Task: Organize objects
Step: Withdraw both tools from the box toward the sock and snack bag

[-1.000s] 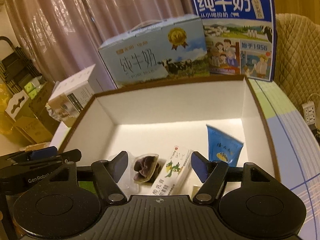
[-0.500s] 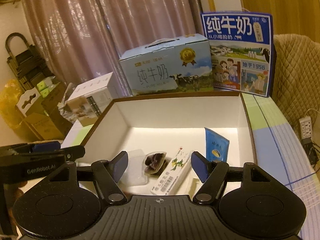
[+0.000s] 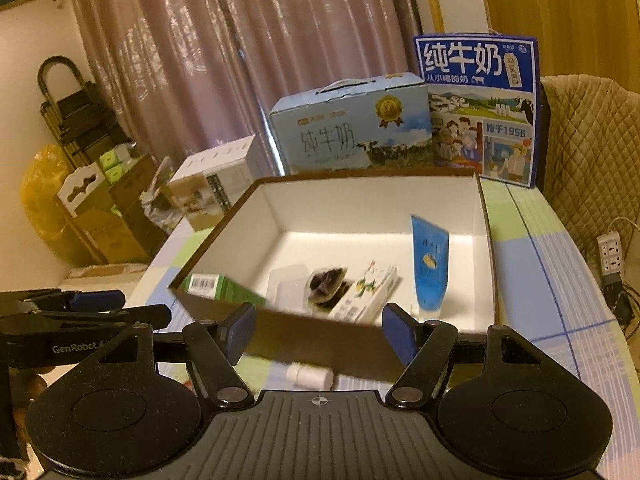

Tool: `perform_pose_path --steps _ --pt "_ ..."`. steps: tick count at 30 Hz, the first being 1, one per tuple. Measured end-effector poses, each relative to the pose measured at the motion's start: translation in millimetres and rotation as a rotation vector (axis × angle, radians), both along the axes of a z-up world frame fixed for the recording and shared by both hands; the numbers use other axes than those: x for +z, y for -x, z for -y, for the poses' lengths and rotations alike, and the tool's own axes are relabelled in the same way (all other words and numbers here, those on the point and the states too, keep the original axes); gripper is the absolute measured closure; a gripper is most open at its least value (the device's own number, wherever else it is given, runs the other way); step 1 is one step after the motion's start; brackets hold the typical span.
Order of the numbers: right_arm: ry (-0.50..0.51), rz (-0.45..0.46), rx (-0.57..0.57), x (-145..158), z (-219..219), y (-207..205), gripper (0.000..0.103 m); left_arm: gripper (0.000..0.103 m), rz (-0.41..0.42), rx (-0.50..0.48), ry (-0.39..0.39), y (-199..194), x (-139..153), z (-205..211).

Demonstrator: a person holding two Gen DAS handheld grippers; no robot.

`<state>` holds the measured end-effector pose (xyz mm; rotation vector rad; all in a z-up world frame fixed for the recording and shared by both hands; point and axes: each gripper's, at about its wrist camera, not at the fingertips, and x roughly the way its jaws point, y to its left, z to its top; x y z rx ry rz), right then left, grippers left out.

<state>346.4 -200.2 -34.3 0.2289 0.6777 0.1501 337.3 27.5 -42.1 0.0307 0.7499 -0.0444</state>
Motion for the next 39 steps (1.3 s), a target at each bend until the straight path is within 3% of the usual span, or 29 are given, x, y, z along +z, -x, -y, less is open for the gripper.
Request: perform_pose_path --steps 14,39 --pt "0.015 -0.1 0.132 -38 -21 47 0.036 0.036 -0.072 -0.003 0.041 65 -19 -6" --pt "0.069 -0.238 0.255 -93 -31 53 0.036 0.037 -0.222 -0.01 -0.028 65 -82 -25"
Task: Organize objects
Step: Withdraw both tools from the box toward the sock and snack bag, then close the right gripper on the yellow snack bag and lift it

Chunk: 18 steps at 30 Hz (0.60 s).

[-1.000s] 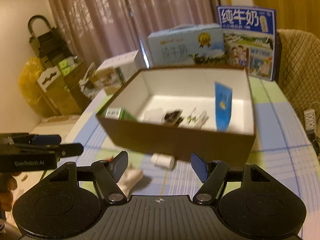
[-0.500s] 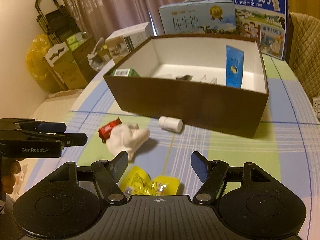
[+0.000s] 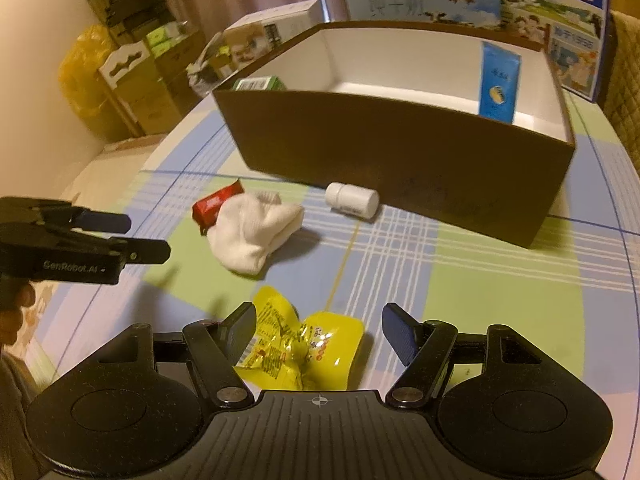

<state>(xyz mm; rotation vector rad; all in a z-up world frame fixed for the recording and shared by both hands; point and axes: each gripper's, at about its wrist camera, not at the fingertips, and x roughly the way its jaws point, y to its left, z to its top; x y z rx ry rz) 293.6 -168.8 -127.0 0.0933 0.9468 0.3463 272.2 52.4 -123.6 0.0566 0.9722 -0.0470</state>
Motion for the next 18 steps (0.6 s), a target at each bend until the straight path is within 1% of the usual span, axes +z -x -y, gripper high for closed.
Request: perform_pose_path --steps 3,10,18 --pt "0.005 0.002 0.051 -5 -7 0 0.036 0.036 -0.012 0.007 -0.005 -2 -5 -3" --pt "0.089 0.04 0.177 -18 -32 1 0.036 0.035 -0.038 0.007 -0.014 -5 -14 -7" --pt "0.122 0.062 0.248 -26 -42 2 0.036 0.035 -0.062 0.002 -0.017 -10 -22 -7"
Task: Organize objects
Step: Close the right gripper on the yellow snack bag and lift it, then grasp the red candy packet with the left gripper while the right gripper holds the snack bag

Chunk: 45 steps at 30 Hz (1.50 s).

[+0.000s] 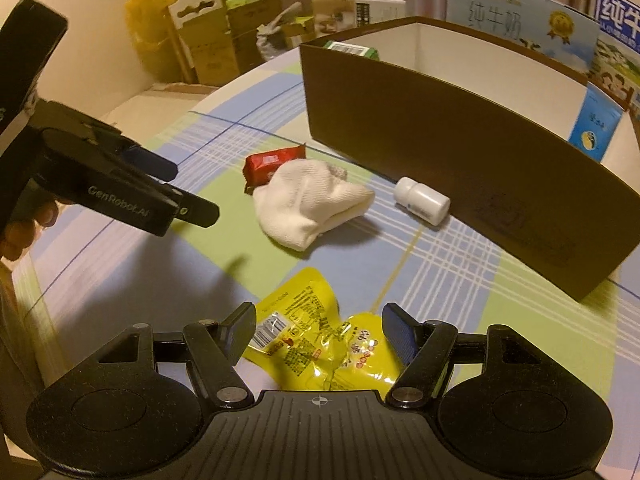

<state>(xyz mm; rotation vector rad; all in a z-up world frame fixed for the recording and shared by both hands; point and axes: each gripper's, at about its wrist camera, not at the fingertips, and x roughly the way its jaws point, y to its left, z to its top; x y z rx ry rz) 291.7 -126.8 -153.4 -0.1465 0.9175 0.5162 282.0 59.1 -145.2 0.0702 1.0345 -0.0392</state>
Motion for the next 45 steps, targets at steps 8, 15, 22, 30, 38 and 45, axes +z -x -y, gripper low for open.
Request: perform_pose_path --steps 8,15,22,30,38,45 --pt "0.099 0.077 0.169 -11 -16 10 0.031 0.032 -0.008 -0.008 -0.002 -2 -2 1" --pt "0.28 0.11 0.279 -33 -30 20 0.029 0.032 -0.017 -0.008 -0.003 -3 -6 1" --pt "0.217 0.037 0.121 -31 -12 0 0.036 0.032 -0.025 -0.013 -0.006 -5 -10 3" --pt "0.17 0.053 0.059 -20 -8 -5 0.056 0.032 -0.021 -0.014 0.006 -8 -10 5" --pt "0.065 0.002 -0.089 -11 12 -18 0.056 0.032 -0.012 -0.016 0.008 -10 -10 4" --pt "0.029 -0.042 -0.188 -7 31 -27 0.056 0.032 -0.013 -0.011 0.004 -12 -12 3"
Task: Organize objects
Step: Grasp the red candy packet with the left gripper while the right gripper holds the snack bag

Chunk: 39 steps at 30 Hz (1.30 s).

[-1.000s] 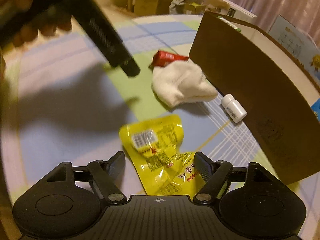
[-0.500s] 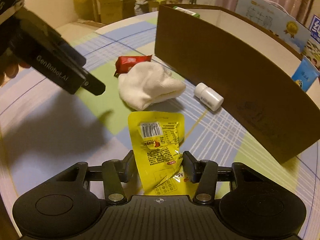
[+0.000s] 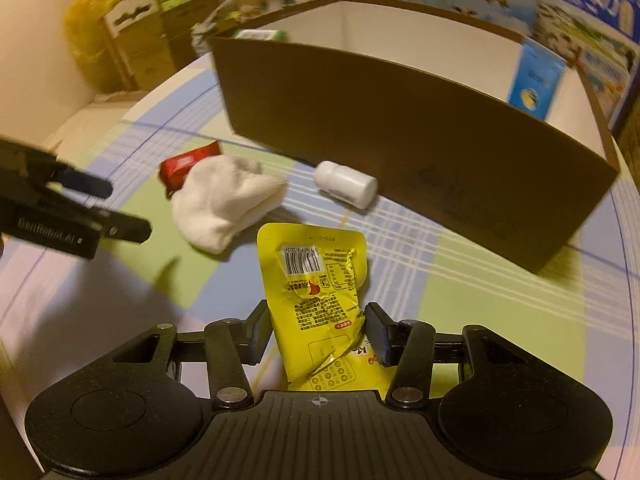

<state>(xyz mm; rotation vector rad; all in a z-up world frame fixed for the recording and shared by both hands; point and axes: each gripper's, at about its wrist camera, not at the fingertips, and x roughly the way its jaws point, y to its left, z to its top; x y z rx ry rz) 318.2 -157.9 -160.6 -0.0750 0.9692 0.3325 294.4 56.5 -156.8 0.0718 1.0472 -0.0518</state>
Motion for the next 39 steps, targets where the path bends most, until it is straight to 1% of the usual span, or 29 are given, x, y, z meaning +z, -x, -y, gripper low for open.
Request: perform_pose_path --steps 7,11,14,17,19,21,24,26,28,29,31,33,34,37,39 --pt "-0.051 -0.031 -0.086 4 18 -6 0.056 0.032 0.025 -0.001 -0.004 -3 2 -5" --pt "-0.073 -0.036 -0.108 6 24 -8 0.056 0.032 0.063 0.044 0.0 -10 6 -21" --pt "-0.074 -0.042 -0.124 5 26 -10 0.056 0.032 0.073 0.084 0.043 -19 6 -35" --pt "-0.085 -0.041 -0.142 6 28 -11 0.056 0.034 0.074 0.098 0.091 -26 6 -41" --pt "-0.08 -0.038 -0.154 7 30 -12 0.056 0.038 0.083 0.084 0.095 -32 4 -40" --pt "-0.078 -0.043 -0.167 6 32 -13 0.056 0.042 0.098 0.052 0.078 -38 2 -35" --pt "-0.085 -0.045 -0.184 6 37 -14 0.056 0.044 0.095 -0.014 0.066 -47 -3 -27" --pt "-0.091 -0.045 -0.19 6 39 -14 0.056 0.048 0.082 -0.046 0.051 -52 -8 -22" --pt "-0.095 -0.047 -0.193 7 40 -15 0.056 0.055 0.076 -0.069 0.018 -57 -14 -17" --pt "-0.094 -0.048 -0.192 6 40 -15 0.056 0.061 0.075 -0.079 0.012 -58 -16 -16" --pt "-0.092 -0.05 -0.187 6 40 -15 0.056 0.065 0.073 -0.086 0.012 -62 -19 -15" --pt "-0.094 -0.05 -0.186 6 41 -14 0.056 0.079 0.078 -0.097 0.025 -63 -20 -14" --pt "-0.096 -0.049 -0.189 6 42 -14 0.056 0.08 0.076 -0.105 0.034 -64 -21 -14" --pt "-0.107 -0.048 -0.202 7 45 -14 0.056 0.082 0.085 -0.119 0.012 -63 -22 -11" --pt "-0.109 -0.037 -0.206 9 46 -12 0.057 0.084 0.082 -0.106 0.015 -63 -20 -13"
